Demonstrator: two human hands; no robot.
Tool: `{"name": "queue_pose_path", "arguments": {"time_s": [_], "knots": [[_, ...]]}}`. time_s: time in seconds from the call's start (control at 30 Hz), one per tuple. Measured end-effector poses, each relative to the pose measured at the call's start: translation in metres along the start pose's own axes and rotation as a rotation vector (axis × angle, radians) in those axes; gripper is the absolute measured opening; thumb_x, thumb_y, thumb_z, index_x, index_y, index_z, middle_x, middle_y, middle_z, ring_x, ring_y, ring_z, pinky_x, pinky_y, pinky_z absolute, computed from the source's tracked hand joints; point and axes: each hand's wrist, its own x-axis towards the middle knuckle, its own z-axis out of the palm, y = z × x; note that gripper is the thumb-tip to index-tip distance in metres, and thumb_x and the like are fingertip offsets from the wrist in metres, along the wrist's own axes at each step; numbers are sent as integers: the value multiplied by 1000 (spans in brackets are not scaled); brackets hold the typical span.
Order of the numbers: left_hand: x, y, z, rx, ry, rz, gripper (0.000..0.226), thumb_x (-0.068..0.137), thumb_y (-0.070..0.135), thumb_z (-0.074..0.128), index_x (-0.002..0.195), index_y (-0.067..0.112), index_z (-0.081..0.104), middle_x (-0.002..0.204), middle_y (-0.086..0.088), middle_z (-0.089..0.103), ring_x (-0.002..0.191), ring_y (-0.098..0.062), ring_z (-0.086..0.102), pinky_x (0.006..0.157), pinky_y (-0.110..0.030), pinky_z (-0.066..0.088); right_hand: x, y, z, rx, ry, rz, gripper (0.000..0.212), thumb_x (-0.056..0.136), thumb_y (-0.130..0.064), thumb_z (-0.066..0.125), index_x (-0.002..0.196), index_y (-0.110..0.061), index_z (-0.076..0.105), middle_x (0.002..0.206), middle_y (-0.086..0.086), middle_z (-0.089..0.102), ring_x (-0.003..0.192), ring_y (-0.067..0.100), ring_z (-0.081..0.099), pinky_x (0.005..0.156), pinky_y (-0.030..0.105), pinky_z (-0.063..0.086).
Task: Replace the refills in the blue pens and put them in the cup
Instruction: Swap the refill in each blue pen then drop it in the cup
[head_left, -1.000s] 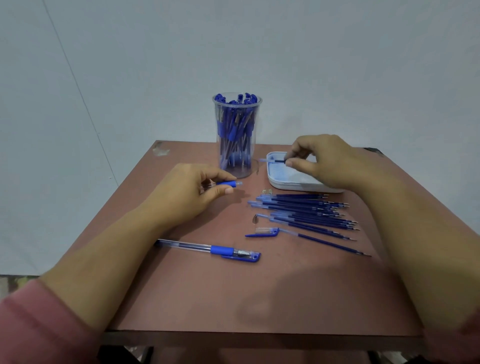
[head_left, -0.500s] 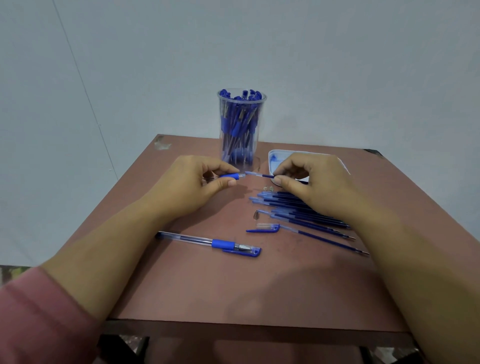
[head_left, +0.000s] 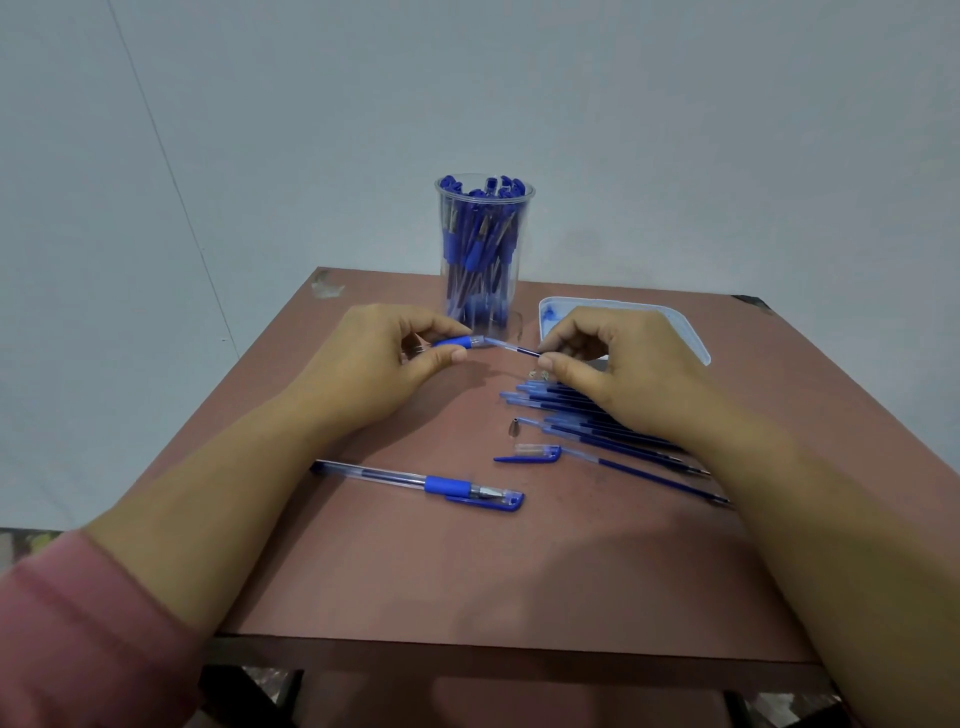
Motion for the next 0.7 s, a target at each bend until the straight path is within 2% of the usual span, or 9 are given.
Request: {"name": "queue_pose_path", "arguments": {"time_s": [0.1,0.2,0.3,0.37,0.5,0.6,0.7], "knots": [[1,-2,0,12,-7,-1,14,86,34,71,100,34,73,72,30,65,66,0,55,63,-3,38,0,-1,0,1,-15,-3,14,87,-21,70,83,-34,65,82,-11,68,80,2,60,74,10,48],[1,-6,0,65,-15,11,19,85,39,70,103,34,74,84,20,69,71,0,57,64,-5,38,-1,-3,0,15,-41,0,13,87,-21,70,84,-32,66,85,-10,69,82,1,60,75,8,47],[1,-8,0,95,-22,17,20,85,41,70,104,36,74,88,17,71,73,2,57,68,-16,43,-1,-4,0,14,-69,1,9,87,-21,70,85,-30,68,85,-11,69,82,1,60,75,8,46],[1,-8,0,98,-28,26,20,85,40,70,103,36,74,88,17,71,73,4,57,68,-17,44,-1,-3,-1,7,-89,11,8,87,-23,70,86,-31,69,86,-12,70,83,1,61,77,10,47],[0,-7,-1,78,-53,55,18,84,34,74,102,35,75,84,15,71,70,1,58,67,-17,45,0,2,-4,-12,-112,35,13,88,-25,68,85,-37,67,88,-15,69,85,1,63,78,12,47],[-1,-4,-1,48,-95,81,19,84,34,74,103,35,75,83,15,71,71,-2,59,66,-12,43,0,3,-3,-5,-116,39,17,89,-24,67,84,-40,66,86,-15,69,84,6,63,79,20,49],[-3,1,1,33,-146,114,20,83,35,74,103,35,74,85,14,72,72,-3,60,66,-9,42,1,-1,4,14,-145,21,12,89,-23,67,87,-34,69,85,-13,70,83,6,63,79,22,49]]}}
